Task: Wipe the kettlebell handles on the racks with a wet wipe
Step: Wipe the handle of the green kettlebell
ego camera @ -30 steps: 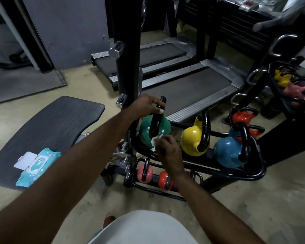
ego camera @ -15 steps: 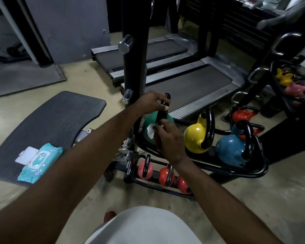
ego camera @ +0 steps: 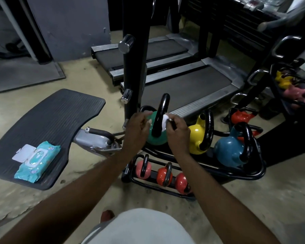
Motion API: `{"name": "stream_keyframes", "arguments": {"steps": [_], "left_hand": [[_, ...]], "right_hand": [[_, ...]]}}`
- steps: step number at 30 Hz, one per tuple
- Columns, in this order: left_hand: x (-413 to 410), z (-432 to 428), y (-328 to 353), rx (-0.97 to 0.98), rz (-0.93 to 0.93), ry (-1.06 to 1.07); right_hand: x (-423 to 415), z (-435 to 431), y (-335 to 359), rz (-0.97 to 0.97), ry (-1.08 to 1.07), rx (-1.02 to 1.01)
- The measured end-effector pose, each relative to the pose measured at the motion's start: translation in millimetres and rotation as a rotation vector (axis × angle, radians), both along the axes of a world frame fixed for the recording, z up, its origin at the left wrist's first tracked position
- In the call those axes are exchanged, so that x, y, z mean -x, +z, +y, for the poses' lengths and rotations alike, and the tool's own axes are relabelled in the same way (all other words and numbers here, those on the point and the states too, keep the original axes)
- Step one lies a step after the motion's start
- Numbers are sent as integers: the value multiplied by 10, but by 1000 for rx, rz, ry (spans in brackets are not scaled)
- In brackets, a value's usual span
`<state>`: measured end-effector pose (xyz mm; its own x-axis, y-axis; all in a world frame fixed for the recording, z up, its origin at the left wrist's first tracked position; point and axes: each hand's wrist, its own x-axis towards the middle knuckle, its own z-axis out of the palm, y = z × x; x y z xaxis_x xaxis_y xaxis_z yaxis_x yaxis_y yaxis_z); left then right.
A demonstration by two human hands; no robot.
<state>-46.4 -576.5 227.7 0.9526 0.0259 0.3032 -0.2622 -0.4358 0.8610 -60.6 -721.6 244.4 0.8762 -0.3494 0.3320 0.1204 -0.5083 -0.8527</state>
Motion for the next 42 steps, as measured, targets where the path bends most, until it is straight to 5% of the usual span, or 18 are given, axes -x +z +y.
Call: {"name": "stream_keyframes", "arguments": {"steps": [9, 13, 22, 24, 30, 34, 42], "left_hand": [[574, -134, -465, -234, -128, -186], [596, -37, -511, -326, -145, -274], [595, 52, -573, -294, -105, -280], [563, 55, -520, -284, -97, -282], [451, 181, -426, -304, -173, -279], [264, 232, -432, -293, -297, -315], [-18, 192, -338, -373, -486, -376]], "right_hand": [[-69, -30, 175, -17, 89, 36], [-111, -34, 264, -119, 302, 594], [-507, 245, 810, 231, 602, 1418], [-697, 157, 841, 309, 571, 1282], [-409, -157, 563, 178, 275, 442], [-412, -209, 286, 295, 131, -22], [-306, -3, 262, 74, 10, 94]]}}
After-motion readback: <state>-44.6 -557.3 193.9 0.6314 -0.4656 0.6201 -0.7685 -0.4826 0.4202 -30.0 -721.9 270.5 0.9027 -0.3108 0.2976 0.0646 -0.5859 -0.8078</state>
